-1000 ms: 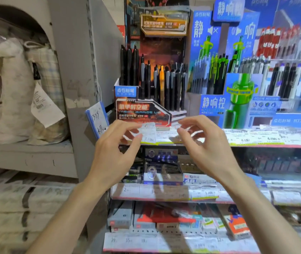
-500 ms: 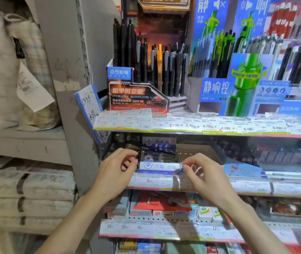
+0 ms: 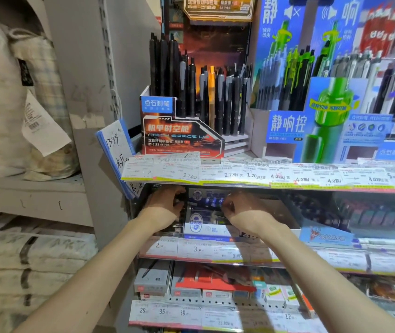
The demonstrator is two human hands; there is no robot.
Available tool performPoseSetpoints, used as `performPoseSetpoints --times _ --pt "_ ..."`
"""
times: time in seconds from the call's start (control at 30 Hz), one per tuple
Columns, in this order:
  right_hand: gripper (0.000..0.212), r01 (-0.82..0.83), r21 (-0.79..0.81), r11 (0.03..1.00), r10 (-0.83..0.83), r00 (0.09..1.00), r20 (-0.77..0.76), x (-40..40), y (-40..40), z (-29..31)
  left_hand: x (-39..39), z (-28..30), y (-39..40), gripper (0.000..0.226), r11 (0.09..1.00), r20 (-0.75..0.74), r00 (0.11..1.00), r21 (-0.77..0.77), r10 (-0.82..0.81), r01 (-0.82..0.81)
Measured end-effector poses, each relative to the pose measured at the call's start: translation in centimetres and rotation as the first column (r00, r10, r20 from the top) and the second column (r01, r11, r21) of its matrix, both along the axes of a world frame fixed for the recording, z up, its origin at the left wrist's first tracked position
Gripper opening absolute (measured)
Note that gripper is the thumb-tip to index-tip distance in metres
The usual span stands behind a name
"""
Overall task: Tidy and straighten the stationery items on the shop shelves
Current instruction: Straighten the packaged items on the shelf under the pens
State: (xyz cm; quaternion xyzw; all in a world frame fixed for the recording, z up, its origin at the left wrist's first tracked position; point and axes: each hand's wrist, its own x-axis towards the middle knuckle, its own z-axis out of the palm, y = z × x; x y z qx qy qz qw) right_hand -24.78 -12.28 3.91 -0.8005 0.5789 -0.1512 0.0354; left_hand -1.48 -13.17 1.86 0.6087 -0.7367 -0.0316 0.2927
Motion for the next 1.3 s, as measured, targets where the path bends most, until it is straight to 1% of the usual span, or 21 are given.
performPoseSetpoints --times 0.17,0.3,0.6,0.7,0.83,1.03,1.17,1.3 --pt "0.027 0.009 0.013 1.000 -0.008 1.000 -0.025 0.5 -0.8 -0.4 -0.3 -0.4 -0.9 0.031 0.997 0.050 0.999 0.074 0.007 -0.011" --pt "0.025 0.002 0.001 1.000 -0.002 0.999 -0.035 0.5 -0.7 -0.5 -0.2 -0.5 -1.1 0.026 0.997 0.062 0.998 0.072 -0.010 0.005" --pt "0.022 -0.023 -0.033 0.999 0.022 1.000 -0.009 0.6 -0.5 -0.7 0.6 -0.1 -0.5 0.030 0.996 0.118 0.992 0.077 -0.054 0.045" --pt "0.021 -0.031 -0.045 0.999 0.031 0.999 -0.010 0.6 -0.3 -0.6 0.8 -0.1 0.3 0.028 0.996 0.078 0.994 0.061 -0.074 0.069" --pt "0.023 -0.037 -0.067 0.997 0.038 0.999 0.012 0.6 0.1 -0.5 0.8 0.0 1.7 0.026 0.994 -0.013 0.994 -0.012 -0.105 0.105" --pt "0.027 -0.048 -0.195 0.980 0.054 0.998 0.027 0.7 0.8 -0.2 0.8 0.3 3.8 0.023 0.989 -0.170 0.976 -0.088 -0.134 0.120" --pt "0.022 -0.070 -0.318 0.946 0.088 0.995 0.042 0.4 1.9 -0.7 1.1 0.5 5.1 0.019 0.988 -0.242 0.959 -0.083 -0.150 0.134" --pt "0.020 -0.122 -0.359 0.925 0.140 0.990 0.026 0.0 4.2 -0.9 1.3 0.7 7.0 0.016 0.983 -0.318 0.931 -0.069 -0.181 0.167"
